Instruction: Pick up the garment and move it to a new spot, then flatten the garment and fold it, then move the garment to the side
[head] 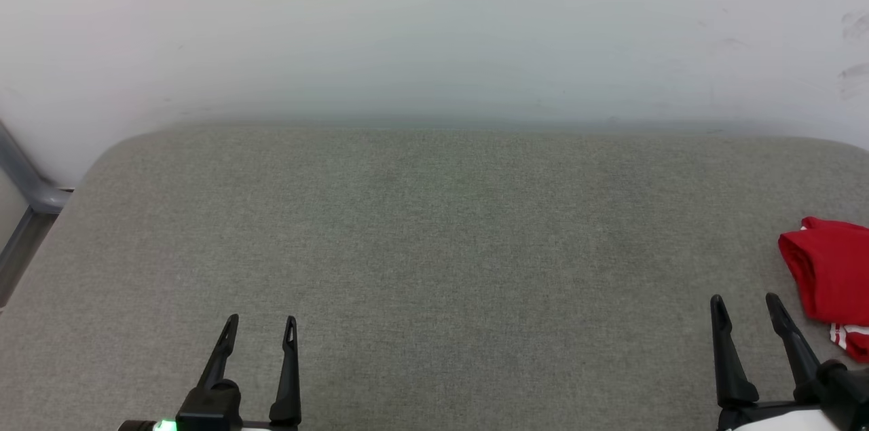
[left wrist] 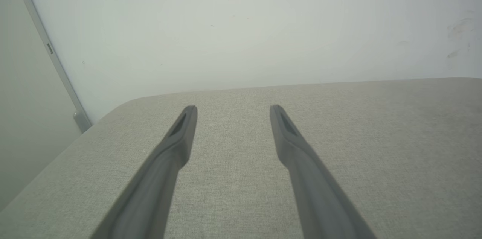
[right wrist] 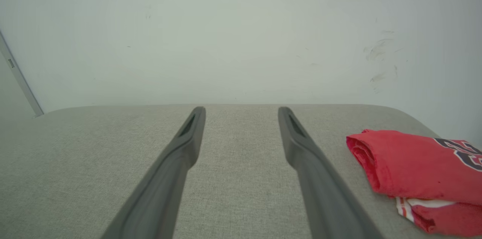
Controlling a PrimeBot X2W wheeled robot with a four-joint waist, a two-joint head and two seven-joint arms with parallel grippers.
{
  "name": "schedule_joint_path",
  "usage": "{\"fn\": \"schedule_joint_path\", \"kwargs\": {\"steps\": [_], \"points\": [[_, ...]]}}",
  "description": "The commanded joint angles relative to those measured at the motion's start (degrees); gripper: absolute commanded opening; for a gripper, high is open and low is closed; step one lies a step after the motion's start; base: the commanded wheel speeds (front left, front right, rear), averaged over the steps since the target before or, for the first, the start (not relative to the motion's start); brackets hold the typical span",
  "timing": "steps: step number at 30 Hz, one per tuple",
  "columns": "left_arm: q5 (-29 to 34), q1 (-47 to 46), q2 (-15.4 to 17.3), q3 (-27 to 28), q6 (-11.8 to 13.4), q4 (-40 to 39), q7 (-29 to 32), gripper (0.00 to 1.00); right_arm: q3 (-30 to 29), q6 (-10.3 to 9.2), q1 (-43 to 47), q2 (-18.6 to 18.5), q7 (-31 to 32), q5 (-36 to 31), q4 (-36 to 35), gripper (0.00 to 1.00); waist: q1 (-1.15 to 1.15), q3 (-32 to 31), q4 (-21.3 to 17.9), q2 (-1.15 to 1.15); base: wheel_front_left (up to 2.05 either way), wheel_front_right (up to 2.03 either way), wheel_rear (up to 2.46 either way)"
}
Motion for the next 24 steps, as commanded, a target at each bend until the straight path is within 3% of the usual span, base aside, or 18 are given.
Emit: {"fn": "schedule_joint_path", "kwargs": {"steps": [1, 8, 9, 14, 24], "points": [[-0.3, 0.6, -0.3, 0.2, -0.2, 0.0, -0.1, 1.00, -0.1, -0.05, 1.0, 0.3, -0.3, 0.3, 0.1, 1.00, 0.00, -0.1, -0.1, 0.00, 0.00, 0.00, 0.00], [-0.8, 0.7, -0.3, 0.5, -0.7, 0.2, -0.1, 1.00, 0.3, -0.05, 1.2, 0.3, -0.6, 0.5, 0.9, 1.00, 0.00, -0.5, -0.4, 0.00, 0.00, 0.00, 0.00], [-0.6, 0.4, -0.2, 0.3, -0.7, 0.4, 0.0, 0.00, 0.3, 0.01, 0.6, 0.0, -0.3, 0.3, 1.0, 0.00, 0.00, -0.5, -0.4, 0.00, 0.00, 0.00, 0.00], [-1.7, 1.2, -0.4, 0.1, -0.8, 3.0, 0.3, 0.00, 0.5, 0.01, 1.0, 0.0, 0.0, 1.4, 3.6, 0.00, 0.00, -0.5, -0.4, 0.00, 0.00, 0.00, 0.00], [-13.8, -1.0, -0.7, 1.6, -2.3, 4.4, 3.1, 0.00, 0.4, 0.01, -1.3, 0.0, 2.4, 12.8, 5.3, 0.00, 0.00, -0.2, -0.6, 0.00, 0.00, 0.00, 0.00]]}}
